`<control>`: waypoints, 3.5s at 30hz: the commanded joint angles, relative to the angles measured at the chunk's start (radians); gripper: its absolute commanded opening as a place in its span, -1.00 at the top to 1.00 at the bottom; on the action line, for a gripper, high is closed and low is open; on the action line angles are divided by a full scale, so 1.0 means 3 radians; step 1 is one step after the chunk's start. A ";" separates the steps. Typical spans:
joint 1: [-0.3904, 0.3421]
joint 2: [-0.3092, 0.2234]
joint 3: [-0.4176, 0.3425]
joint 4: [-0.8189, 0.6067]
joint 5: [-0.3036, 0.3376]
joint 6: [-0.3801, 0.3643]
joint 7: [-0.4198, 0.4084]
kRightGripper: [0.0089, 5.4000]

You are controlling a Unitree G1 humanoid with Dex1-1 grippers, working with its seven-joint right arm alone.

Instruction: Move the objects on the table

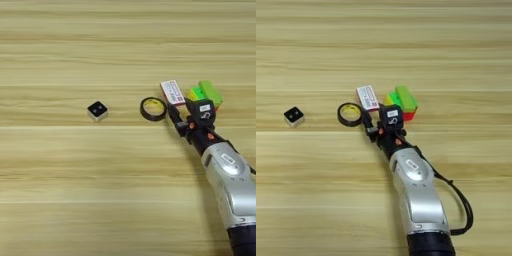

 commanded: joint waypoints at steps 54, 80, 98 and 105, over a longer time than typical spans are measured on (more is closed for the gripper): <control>-0.0284 0.0168 0.0610 -0.0052 -0.0121 -0.0185 0.0241 -0.99; -0.1191 0.0449 0.0959 0.1205 -0.0247 -0.0296 0.0614 -0.99; -0.1602 0.0582 0.0883 0.2033 -0.0265 -0.0574 0.0717 -0.99; -0.1665 0.0596 0.0852 0.2152 -0.0257 -0.0643 0.0736 -0.99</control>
